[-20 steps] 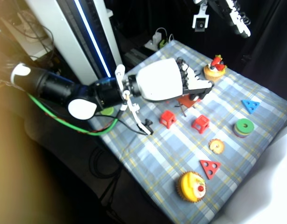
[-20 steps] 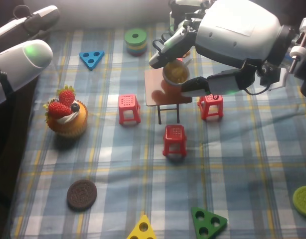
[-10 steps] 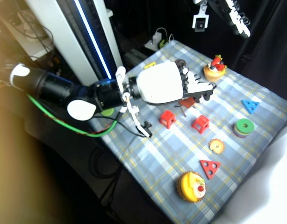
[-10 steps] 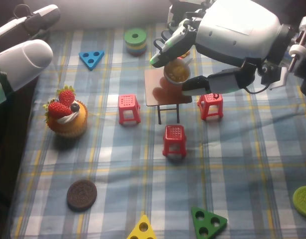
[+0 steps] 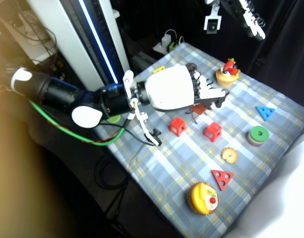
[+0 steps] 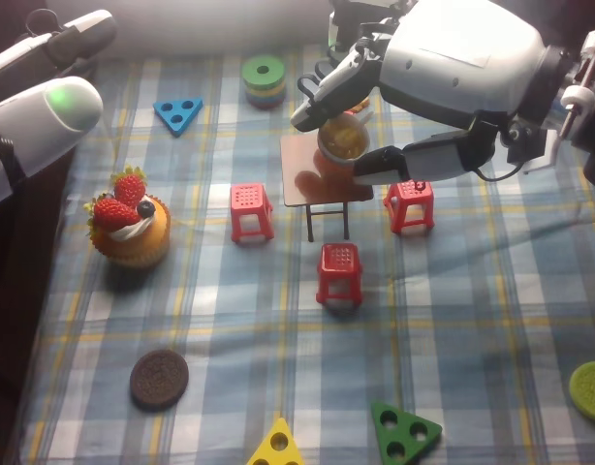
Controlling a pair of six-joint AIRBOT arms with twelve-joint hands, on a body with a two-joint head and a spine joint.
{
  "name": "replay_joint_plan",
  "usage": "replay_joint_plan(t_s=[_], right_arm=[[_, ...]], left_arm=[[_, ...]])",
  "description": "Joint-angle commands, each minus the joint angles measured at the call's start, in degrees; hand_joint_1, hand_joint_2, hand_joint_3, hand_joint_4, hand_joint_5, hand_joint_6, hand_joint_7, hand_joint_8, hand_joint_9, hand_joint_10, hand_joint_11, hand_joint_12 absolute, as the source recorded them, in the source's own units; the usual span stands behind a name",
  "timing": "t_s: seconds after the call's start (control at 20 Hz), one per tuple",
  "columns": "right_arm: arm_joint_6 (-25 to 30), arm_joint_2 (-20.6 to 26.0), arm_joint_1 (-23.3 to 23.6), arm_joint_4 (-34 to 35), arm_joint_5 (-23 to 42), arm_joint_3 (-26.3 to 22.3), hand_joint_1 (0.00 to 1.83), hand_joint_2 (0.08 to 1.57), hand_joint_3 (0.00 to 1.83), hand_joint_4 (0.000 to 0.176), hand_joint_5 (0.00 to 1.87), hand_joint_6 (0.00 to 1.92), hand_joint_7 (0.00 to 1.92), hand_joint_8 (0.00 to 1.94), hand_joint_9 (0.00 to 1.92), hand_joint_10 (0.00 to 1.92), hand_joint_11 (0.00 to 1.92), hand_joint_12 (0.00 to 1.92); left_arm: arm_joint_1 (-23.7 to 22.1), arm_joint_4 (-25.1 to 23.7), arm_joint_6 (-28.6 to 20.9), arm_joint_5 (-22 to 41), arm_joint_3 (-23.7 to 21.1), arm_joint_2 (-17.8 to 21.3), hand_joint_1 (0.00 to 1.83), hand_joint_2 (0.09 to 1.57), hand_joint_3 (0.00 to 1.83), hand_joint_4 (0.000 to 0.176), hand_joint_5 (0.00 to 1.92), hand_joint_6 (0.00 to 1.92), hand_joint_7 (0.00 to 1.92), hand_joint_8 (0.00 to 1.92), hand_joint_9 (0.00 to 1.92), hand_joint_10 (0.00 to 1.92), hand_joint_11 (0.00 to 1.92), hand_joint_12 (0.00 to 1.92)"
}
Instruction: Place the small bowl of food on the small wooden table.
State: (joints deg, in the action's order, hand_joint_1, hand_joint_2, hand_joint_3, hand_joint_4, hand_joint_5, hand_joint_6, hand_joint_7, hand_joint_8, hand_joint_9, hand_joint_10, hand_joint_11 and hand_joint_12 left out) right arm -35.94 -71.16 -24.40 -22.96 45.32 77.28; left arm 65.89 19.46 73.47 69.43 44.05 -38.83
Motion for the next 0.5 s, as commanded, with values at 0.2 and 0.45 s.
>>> replay_joint_plan(t_s=[0.2,0.45], right_arm=[[0.0,0.1,1.3,1.6,6.5,0.1,1.15,0.97,0.00,0.000,0.90,0.00,1.05,0.04,0.94,0.04,0.00,1.19],[0.0,0.1,1.4,1.6,6.5,0.1,1.12,0.97,0.00,0.008,0.82,0.00,1.06,0.02,1.01,0.03,0.28,1.20]], left_arm=[[-0.8,-0.3,-0.4,7.3,0.4,-0.3,0.00,1.15,0.00,0.163,0.21,0.01,0.18,0.00,0.10,0.01,0.02,0.01],[-0.9,-0.3,-0.4,7.4,0.4,-0.3,0.00,1.16,0.00,0.163,0.21,0.00,0.20,0.00,0.11,0.01,0.01,0.01]])
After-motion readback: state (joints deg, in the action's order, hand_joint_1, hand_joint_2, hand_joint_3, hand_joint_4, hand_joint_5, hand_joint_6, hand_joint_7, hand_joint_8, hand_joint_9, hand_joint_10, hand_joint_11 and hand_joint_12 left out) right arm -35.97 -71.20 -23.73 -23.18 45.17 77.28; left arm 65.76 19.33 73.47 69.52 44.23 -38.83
